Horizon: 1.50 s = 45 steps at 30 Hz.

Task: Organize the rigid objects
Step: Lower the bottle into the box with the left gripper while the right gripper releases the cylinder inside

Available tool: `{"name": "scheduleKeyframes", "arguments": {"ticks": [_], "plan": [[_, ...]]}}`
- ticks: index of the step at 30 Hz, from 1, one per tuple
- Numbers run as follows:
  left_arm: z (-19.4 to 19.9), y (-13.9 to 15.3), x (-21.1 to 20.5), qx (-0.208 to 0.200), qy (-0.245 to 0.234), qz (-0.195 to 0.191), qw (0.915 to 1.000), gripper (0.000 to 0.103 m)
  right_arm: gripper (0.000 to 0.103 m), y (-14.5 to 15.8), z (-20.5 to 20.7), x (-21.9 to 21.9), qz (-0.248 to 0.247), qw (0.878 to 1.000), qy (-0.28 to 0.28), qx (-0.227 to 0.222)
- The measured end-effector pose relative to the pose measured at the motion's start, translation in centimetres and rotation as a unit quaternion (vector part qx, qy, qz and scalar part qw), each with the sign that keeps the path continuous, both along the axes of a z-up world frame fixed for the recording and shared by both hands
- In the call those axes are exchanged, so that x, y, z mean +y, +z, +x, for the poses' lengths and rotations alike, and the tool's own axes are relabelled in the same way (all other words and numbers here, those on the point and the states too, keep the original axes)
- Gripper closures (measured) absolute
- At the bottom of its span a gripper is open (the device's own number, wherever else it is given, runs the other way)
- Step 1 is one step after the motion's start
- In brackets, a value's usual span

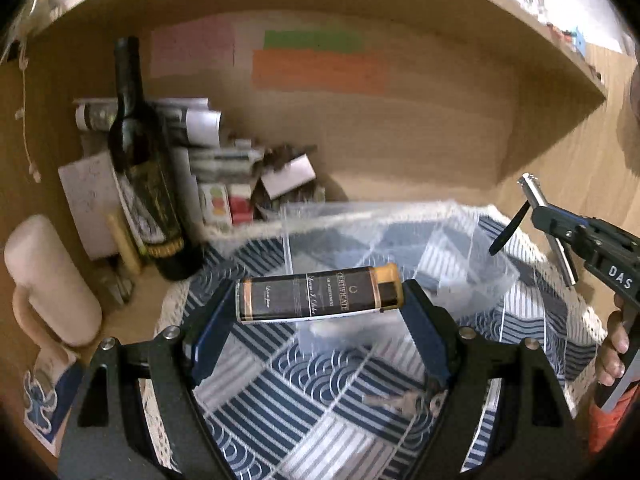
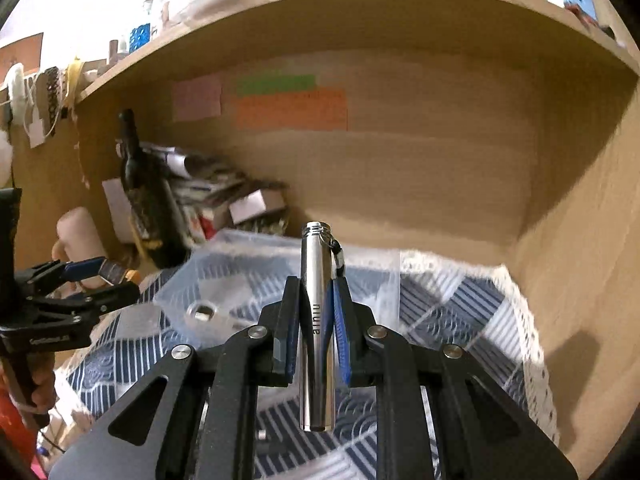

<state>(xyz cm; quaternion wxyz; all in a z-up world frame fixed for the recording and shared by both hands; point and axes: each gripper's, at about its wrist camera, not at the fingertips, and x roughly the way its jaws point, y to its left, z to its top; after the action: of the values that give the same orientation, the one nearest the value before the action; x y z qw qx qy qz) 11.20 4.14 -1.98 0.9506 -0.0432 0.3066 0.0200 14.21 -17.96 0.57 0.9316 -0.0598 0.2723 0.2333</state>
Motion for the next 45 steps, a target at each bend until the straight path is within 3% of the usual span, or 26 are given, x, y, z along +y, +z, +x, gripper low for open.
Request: {"name": "scheduleKeyframes", "arguments": {"ticks": [9, 22, 34, 39, 45], "plan": [[4.8, 0.1, -0.7, 0.014, -0.015, 0.012, 0.9997, 0.022, 0.089, 0.0, 3.6, 1.7, -0.015, 1.000, 0.001, -0.009], [10.8, -5.3, -2.2, 0.098, -0.051, 0.018, 0.9937, 0.022, 0.089, -5.6, 9.3, 3.4, -0.072, 0.995, 0.011, 0.073], [12.5, -7.4, -2.8, 0.119, -0.059, 0.028, 0.9908, 0.021, 0.088, -8.6, 11.3, 3.7, -0.102, 0.988, 0.005, 0.120], [11.9, -6.3, -2.7, 0.111, -0.065, 0.019, 0.9915, 0.015, 0.072, -8.0, 10.9, 3.6, -0.098, 0.989, 0.005, 0.115], [9.6, -3.6, -2.1, 0.082, -0.053, 0.017, 0.9951, 0.007, 0.063, -5.0, 8.6, 3.0, -0.086, 0.993, 0.007, 0.081]]}}
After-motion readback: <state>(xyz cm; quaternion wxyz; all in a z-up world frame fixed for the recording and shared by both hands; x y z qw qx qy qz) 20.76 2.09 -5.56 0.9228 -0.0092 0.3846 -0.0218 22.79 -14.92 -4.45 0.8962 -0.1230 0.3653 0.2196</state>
